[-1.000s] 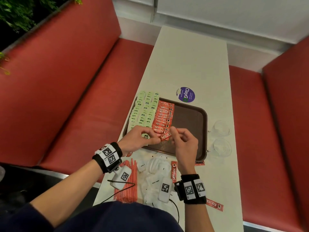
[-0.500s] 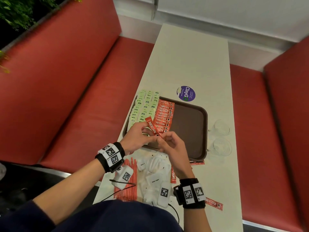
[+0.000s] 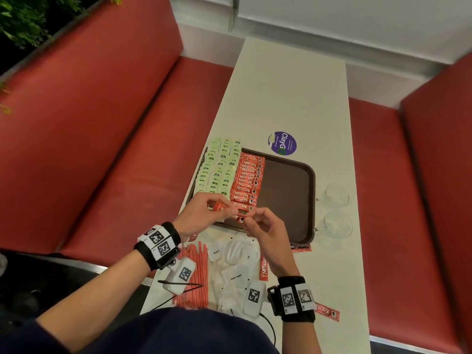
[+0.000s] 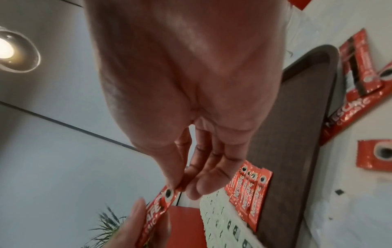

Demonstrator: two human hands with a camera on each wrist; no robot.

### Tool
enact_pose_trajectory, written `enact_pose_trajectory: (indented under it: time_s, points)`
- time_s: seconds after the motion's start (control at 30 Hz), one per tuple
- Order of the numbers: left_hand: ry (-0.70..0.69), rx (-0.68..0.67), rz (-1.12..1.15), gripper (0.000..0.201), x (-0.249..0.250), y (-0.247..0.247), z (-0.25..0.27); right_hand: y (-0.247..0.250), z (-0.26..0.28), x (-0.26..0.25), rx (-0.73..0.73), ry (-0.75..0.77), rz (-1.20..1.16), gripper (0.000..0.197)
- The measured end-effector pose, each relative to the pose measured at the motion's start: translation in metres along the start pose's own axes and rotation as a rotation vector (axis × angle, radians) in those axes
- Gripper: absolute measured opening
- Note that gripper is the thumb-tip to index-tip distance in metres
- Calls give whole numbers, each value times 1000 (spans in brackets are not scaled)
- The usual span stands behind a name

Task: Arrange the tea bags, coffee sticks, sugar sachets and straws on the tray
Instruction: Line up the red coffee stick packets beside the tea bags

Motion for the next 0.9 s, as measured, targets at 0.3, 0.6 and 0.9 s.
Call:
enact_pose_trajectory:
  time_s: [0.3,0.6,0.9]
  points:
    - [39,200,171,31,-8,5,-2,18,-10,23,162,-25,47,3]
    - [79,158,-107,25,-30,16,3,34,-45,64,254,-105,544,8]
    - [-102,-114,-763,29,-16,-39,-20,17,-74,79,234,-160,675,8]
Point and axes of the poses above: each hand's wrist, its own z-axis away from the middle knuckle, its own y-axis out of the back of the hand, x = y × z, the point moved 7 cm from there along -z, towards the middle knuckle, and after that the axes turned 10 degrees about z, right-handed, at the moved point
